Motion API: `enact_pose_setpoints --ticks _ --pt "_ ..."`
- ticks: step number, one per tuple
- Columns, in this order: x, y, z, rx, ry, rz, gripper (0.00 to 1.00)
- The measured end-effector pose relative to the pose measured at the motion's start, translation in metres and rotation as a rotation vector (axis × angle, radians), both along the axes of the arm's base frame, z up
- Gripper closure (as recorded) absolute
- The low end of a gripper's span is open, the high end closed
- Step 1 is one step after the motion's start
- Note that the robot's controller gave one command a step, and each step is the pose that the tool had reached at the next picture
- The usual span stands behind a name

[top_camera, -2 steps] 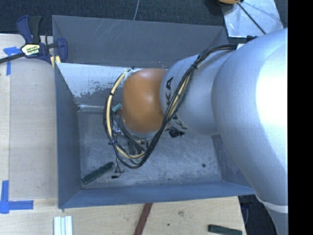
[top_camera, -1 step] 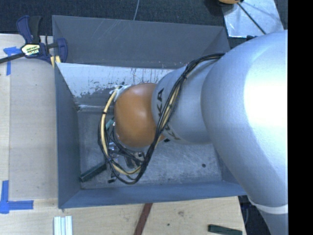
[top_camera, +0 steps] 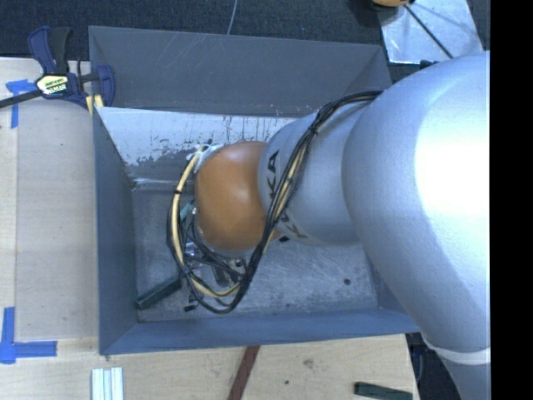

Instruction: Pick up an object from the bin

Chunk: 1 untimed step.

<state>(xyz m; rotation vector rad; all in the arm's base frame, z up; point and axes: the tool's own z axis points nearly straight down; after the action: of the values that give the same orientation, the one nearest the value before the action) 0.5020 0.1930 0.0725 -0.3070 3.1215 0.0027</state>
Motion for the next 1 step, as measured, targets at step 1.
enact_pose_setpoints --ticks 1 --pt "0.0182 0.0022 0.0295 -0.002 0.004 0.008 1.0"
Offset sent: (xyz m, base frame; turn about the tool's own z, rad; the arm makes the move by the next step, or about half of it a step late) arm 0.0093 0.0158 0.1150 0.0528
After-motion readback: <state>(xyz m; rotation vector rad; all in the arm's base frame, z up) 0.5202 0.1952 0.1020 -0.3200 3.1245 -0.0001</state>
